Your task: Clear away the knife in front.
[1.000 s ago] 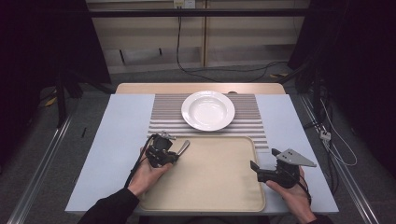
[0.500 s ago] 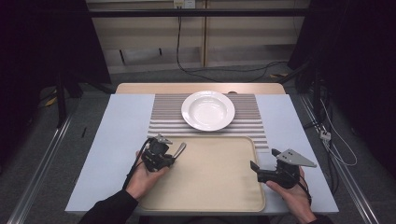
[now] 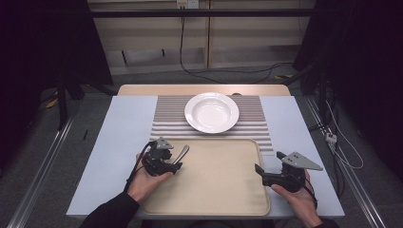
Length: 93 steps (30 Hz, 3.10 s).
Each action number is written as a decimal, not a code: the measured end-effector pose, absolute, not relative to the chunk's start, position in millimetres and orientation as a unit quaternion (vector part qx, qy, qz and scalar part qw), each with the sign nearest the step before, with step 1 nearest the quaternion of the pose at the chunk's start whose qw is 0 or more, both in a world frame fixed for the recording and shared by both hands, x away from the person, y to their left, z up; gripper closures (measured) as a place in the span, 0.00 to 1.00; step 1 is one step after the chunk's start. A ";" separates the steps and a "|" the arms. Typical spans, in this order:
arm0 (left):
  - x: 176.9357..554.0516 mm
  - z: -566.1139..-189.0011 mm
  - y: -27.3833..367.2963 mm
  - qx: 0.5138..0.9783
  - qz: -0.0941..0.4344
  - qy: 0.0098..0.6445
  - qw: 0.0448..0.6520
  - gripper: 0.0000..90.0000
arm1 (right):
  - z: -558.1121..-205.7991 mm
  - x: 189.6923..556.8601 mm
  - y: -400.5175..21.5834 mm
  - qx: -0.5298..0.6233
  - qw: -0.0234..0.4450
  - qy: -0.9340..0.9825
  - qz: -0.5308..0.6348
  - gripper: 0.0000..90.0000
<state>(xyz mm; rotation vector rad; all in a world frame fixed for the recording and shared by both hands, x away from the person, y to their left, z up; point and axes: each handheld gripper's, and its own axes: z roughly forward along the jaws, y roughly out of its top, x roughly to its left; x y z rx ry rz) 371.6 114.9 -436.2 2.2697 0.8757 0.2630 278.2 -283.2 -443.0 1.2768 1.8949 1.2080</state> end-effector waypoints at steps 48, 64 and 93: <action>382.0 -445.5 101.4 0.895 0.088 0.276 0.338 1.00 | -443.2 278.8 -281.9 0.473 0.272 0.708 0.448 0.07; 381.6 -440.8 106.1 0.898 0.108 0.299 0.304 1.00 | -442.9 278.6 -282.0 0.473 0.273 0.707 0.449 0.07; 386.2 -438.5 118.8 0.894 0.102 0.320 0.296 1.00 | -442.8 278.8 -282.0 0.474 0.270 0.706 0.451 0.07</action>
